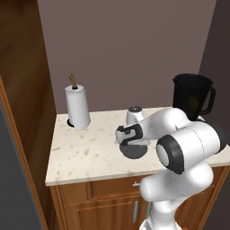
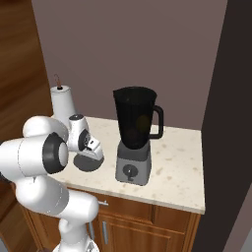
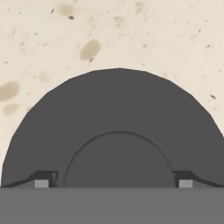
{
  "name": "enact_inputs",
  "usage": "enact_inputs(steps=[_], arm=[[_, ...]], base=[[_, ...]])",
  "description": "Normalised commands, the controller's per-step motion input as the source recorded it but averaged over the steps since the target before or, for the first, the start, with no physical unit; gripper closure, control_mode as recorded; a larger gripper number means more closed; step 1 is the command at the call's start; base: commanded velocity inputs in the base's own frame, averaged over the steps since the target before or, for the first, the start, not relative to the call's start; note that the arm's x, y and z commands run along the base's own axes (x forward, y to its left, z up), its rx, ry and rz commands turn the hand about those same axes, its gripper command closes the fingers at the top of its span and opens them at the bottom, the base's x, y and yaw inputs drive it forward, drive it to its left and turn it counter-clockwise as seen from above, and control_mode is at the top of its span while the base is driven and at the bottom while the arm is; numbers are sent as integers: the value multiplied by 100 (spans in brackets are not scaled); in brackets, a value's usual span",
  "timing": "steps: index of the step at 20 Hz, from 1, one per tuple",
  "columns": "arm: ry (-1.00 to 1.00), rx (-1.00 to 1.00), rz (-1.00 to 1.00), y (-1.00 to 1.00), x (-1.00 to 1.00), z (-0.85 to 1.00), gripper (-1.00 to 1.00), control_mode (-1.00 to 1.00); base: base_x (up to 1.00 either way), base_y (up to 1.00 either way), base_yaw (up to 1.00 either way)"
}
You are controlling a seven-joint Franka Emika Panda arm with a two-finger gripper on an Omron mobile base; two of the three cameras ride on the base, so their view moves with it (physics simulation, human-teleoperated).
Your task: Grab the lemon and onion from the fridge, place them in the blender, close the lid, and turn on the blender to create a marinade.
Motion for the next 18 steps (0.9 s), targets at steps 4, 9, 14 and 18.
enact_inputs(steps=[4,9,14,18], arm=[[-2,0,0,0,0,-35,100,-100],[-4,0,0,0,-1,-28,100,-100],[-3,0,0,0,-4,-15,100,-100],[0,0,0,0,-1,-4,100,-100]], base=[[0,0,0],[0,0,0],[0,0,0],[0,0,0]])
